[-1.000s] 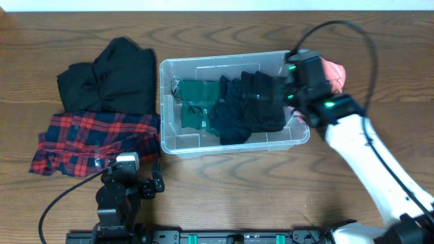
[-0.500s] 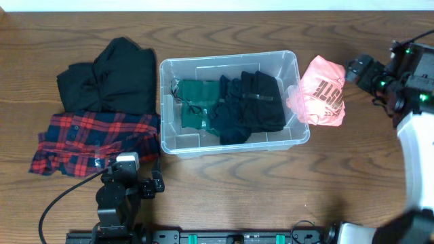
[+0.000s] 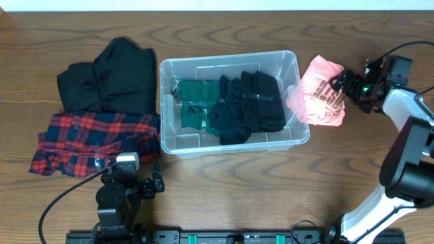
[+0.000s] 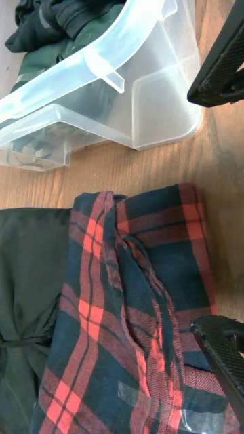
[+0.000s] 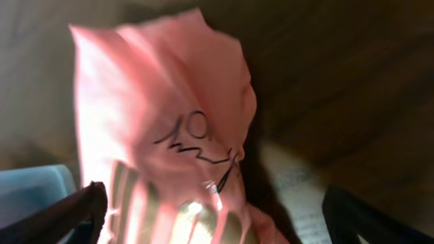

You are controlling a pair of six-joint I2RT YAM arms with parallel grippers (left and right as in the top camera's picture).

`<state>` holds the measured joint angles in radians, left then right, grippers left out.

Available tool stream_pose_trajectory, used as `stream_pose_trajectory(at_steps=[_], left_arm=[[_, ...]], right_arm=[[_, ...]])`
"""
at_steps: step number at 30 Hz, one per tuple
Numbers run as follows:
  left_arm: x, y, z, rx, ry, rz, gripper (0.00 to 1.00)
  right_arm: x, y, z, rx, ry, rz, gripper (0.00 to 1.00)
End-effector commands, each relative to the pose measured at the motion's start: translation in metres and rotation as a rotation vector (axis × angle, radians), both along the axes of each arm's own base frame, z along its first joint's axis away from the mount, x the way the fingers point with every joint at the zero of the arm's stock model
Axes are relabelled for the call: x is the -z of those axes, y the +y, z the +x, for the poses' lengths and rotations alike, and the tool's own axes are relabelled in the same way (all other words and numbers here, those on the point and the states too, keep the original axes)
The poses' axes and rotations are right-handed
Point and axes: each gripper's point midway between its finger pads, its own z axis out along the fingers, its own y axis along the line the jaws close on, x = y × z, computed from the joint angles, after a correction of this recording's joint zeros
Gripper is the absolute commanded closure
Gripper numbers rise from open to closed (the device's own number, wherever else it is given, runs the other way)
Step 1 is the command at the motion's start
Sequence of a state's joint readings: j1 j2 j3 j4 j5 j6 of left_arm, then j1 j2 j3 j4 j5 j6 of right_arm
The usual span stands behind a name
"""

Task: Pack container
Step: 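Grasp the pink printed shirt with the right gripper, then carry the pink shirt into the bin's left side and release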

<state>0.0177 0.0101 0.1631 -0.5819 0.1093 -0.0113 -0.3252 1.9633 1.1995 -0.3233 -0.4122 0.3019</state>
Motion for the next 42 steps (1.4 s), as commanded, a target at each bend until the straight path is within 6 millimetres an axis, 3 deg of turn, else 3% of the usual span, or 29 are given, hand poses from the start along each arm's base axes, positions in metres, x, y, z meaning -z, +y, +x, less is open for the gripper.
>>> stream_pose_trajectory(at_steps=[1, 6, 12, 15, 20, 23, 26, 30, 35, 42], left_arm=[[0.003, -0.002, 0.000, 0.006, 0.003, -0.011, 0.02], [0.003, -0.002, 0.000, 0.006, 0.003, -0.011, 0.02], [0.003, -0.002, 0.000, 0.006, 0.003, -0.011, 0.02], [0.003, -0.002, 0.000, 0.006, 0.003, -0.011, 0.02], [0.003, -0.002, 0.000, 0.006, 0.003, -0.011, 0.02], [0.003, -0.002, 0.000, 0.006, 0.003, -0.011, 0.02], [0.003, -0.002, 0.000, 0.005, 0.003, -0.011, 0.02], [0.003, -0.002, 0.000, 0.006, 0.003, -0.011, 0.02], [0.003, -0.002, 0.000, 0.006, 0.003, -0.011, 0.02], [0.003, -0.002, 0.000, 0.006, 0.003, -0.011, 0.02]], right_arm=[[0.027, 0.020, -0.003, -0.068, 0.024, 0.112, 0.14], [0.038, 0.037, -0.007, -0.122, 0.036, 0.180, 0.53], [0.033, 0.026, -0.017, -0.065, 0.092, 0.136, 0.84], [-0.003, 0.020, -0.016, -0.052, 0.043, 0.104, 0.90], [-0.117, 0.035, -0.019, -0.097, -0.181, 0.044, 0.99], [-0.186, 0.064, -0.034, -0.161, -0.327, 0.038, 0.99], [-0.238, 0.099, -0.055, -0.213, -0.436, 0.072, 0.99], [-0.275, 0.151, -0.077, -0.290, -0.497, 0.148, 0.99], [-0.273, 0.226, -0.087, -0.393, -0.449, 0.261, 0.99], [-0.232, 0.347, -0.081, -0.555, -0.369, 0.378, 0.99]])
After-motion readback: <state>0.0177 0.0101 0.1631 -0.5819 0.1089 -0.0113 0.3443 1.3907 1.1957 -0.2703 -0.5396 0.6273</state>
